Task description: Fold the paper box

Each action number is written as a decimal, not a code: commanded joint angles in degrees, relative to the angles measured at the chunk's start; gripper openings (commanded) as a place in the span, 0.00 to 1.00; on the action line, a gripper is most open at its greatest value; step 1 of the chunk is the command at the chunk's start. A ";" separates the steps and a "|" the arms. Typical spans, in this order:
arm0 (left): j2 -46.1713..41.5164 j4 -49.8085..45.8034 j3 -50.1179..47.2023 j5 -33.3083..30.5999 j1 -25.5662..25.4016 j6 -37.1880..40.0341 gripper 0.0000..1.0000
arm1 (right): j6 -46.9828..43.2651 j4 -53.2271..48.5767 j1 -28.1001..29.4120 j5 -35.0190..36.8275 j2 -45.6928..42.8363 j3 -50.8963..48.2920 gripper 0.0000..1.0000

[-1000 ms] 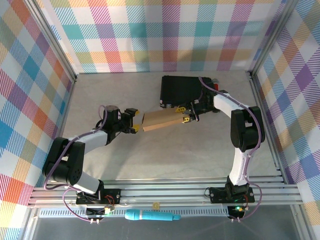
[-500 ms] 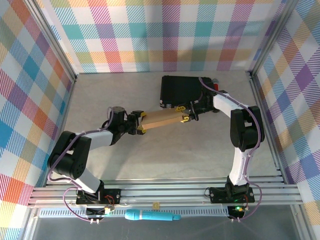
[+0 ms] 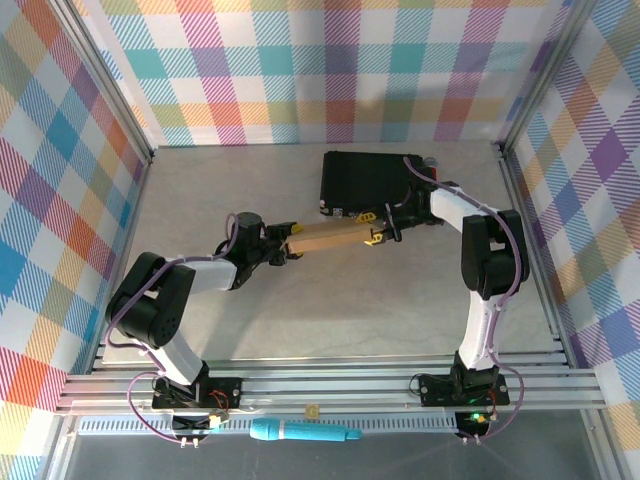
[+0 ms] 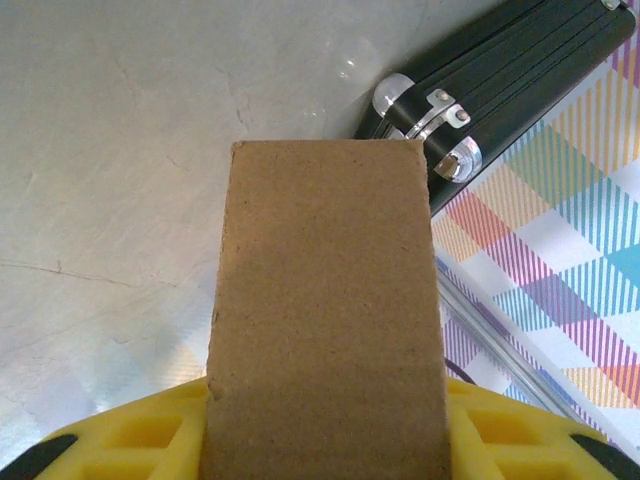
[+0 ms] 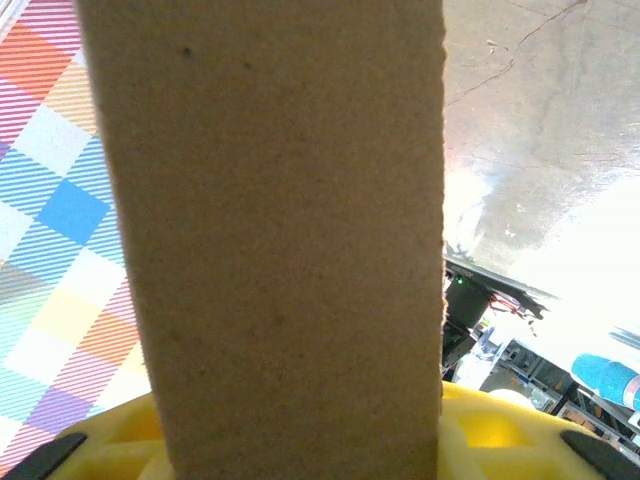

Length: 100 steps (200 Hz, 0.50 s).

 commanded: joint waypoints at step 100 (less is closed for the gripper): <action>-18.78 -61.68 10.25 -1.26 5.54 -0.19 0.02 | -18.81 -9.54 -1.79 18.00 -11.48 7.13 0.70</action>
